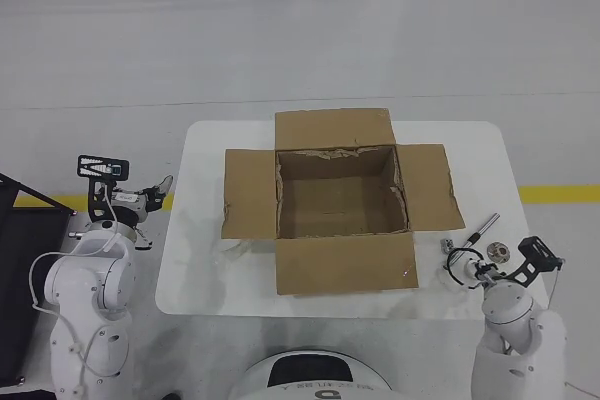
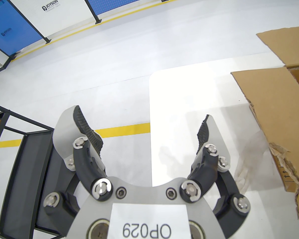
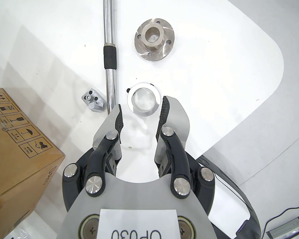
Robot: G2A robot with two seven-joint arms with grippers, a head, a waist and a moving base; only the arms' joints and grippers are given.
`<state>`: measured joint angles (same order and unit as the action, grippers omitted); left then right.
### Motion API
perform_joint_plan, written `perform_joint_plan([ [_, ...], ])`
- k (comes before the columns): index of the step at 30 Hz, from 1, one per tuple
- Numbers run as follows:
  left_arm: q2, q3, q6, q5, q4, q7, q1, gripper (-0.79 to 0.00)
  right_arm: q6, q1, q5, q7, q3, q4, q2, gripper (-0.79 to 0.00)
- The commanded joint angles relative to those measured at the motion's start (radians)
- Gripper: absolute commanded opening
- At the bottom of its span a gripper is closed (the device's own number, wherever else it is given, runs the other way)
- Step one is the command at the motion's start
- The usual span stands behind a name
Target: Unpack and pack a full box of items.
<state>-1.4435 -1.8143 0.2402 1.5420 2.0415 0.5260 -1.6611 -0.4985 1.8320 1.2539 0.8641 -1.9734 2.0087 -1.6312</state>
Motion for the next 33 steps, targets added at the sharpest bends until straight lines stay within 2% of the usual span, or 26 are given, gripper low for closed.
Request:
perform_joint_plan([
  [1, 0.000, 0.000, 0.000, 0.000, 0.000, 0.000, 0.000, 0.000, -0.033, -0.023, 0.024, 0.002, 0.003, -0.032, 0.002, 0.000],
  [2, 0.000, 0.000, 0.000, 0.000, 0.000, 0.000, 0.000, 0.000, -0.038, -0.028, 0.032, 0.007, 0.006, -0.039, 0.002, 0.000],
  [4, 0.000, 0.000, 0.000, 0.000, 0.000, 0.000, 0.000, 0.000, -0.052, -0.045, 0.068, 0.025, 0.011, -0.057, 0.006, -0.068],
  [5, 0.000, 0.000, 0.000, 0.000, 0.000, 0.000, 0.000, 0.000, -0.068, -0.055, 0.079, 0.030, 0.012, -0.064, 0.006, -0.062],
  [8, 0.000, 0.000, 0.000, 0.000, 0.000, 0.000, 0.000, 0.000, -0.071, -0.074, 0.107, 0.057, 0.019, -0.083, 0.010, -0.148],
  [11, 0.000, 0.000, 0.000, 0.000, 0.000, 0.000, 0.000, 0.000, -0.074, -0.088, 0.128, 0.077, 0.021, -0.100, 0.013, -0.274],
  [13, 0.000, 0.000, 0.000, 0.000, 0.000, 0.000, 0.000, 0.000, -0.077, -0.098, 0.136, 0.085, 0.021, -0.111, 0.015, -0.326],
  [14, 0.000, 0.000, 0.000, 0.000, 0.000, 0.000, 0.000, 0.000, -0.079, -0.101, 0.140, 0.089, 0.020, -0.116, 0.015, -0.394],
  [19, 0.000, 0.000, 0.000, 0.000, 0.000, 0.000, 0.000, 0.000, -0.086, -0.121, 0.149, 0.106, 0.008, -0.147, 0.020, -0.446],
  [29, 0.000, 0.000, 0.000, 0.000, 0.000, 0.000, 0.000, 0.000, -0.093, -0.170, 0.189, 0.135, 0.007, -0.209, 0.029, -0.489],
  [31, 0.000, 0.000, 0.000, 0.000, 0.000, 0.000, 0.000, 0.000, -0.092, -0.176, 0.198, 0.140, 0.008, -0.215, 0.030, -0.526],
  [33, 0.000, 0.000, 0.000, 0.000, 0.000, 0.000, 0.000, 0.000, -0.091, -0.179, 0.203, 0.145, 0.008, -0.216, 0.031, -0.650],
])
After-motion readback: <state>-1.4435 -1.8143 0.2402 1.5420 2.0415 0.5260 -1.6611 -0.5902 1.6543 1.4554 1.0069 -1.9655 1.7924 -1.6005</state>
